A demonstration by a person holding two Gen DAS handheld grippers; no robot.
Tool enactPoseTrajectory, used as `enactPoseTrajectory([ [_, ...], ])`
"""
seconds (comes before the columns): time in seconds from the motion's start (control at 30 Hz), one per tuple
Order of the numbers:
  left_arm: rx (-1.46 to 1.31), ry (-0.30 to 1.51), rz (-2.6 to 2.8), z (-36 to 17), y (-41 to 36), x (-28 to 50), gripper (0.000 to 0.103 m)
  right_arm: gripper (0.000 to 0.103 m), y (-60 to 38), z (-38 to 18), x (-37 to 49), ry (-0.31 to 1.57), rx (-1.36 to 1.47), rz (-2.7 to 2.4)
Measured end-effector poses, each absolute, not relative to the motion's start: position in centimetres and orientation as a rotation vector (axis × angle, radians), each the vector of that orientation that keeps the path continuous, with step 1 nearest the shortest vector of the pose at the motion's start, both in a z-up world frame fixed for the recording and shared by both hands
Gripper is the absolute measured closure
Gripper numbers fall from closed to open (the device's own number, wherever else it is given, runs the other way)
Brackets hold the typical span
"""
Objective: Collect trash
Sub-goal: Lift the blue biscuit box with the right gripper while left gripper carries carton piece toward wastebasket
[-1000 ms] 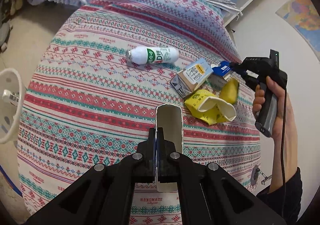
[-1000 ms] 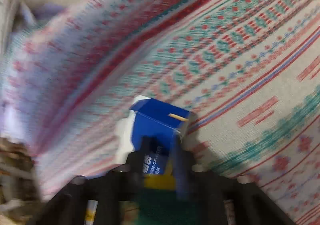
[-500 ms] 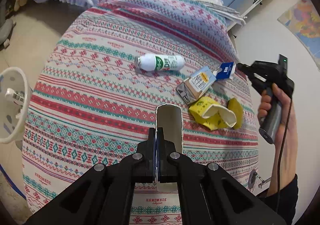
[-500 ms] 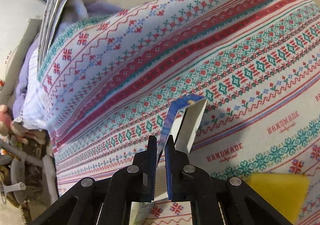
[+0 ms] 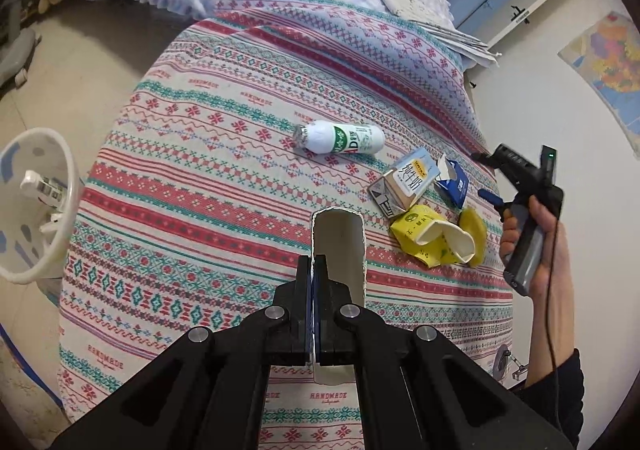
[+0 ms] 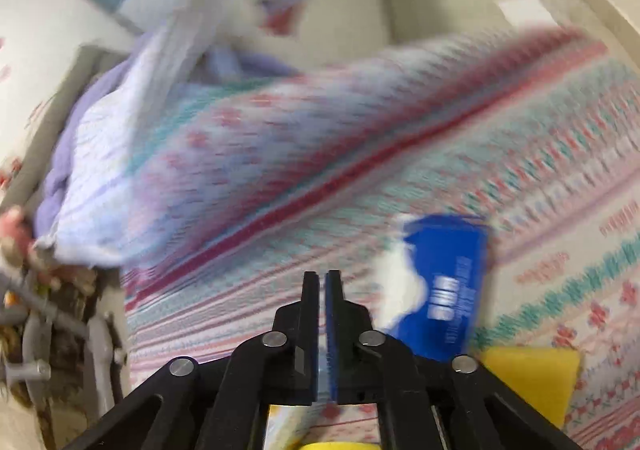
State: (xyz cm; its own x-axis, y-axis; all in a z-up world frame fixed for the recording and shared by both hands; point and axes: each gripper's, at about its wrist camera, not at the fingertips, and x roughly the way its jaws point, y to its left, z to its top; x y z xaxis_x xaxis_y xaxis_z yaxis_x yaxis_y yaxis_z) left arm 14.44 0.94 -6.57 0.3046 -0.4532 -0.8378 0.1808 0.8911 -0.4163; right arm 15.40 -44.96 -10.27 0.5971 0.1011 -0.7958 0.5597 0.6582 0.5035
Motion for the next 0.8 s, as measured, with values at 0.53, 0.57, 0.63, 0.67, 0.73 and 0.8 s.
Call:
enactPoseTrajectory([
  [0.53,-0.309,1.185,-0.435,-5.8,3.3,15.0,0.103,0.063,-44.4,-11.7,16.6,1.002,0.625,-0.404],
  [0.57,-0.311,1.182,-0.432,-5.7,3.5,15.1,0.103,0.063,-44.4,-11.2,16.4,0.987,0.628,-0.399],
  [0.63,-0.324,1.174,-0.419,-5.5,4.5,15.3,0.103,0.063,-44.2,-9.7,15.8,0.942,0.652,-0.367],
  [0.67,-0.328,1.173,-0.415,-5.5,4.8,15.3,0.103,0.063,-44.0,-9.3,15.8,0.929,0.657,-0.354],
  [0.73,-0.344,1.167,-0.399,-5.4,6.0,15.6,0.103,0.063,-43.0,-7.9,15.8,0.893,0.648,-0.313],
  [0.8,-0.360,1.161,-0.383,-5.3,7.2,15.9,0.103,0.063,-41.1,-6.3,16.8,0.868,0.623,-0.261],
])
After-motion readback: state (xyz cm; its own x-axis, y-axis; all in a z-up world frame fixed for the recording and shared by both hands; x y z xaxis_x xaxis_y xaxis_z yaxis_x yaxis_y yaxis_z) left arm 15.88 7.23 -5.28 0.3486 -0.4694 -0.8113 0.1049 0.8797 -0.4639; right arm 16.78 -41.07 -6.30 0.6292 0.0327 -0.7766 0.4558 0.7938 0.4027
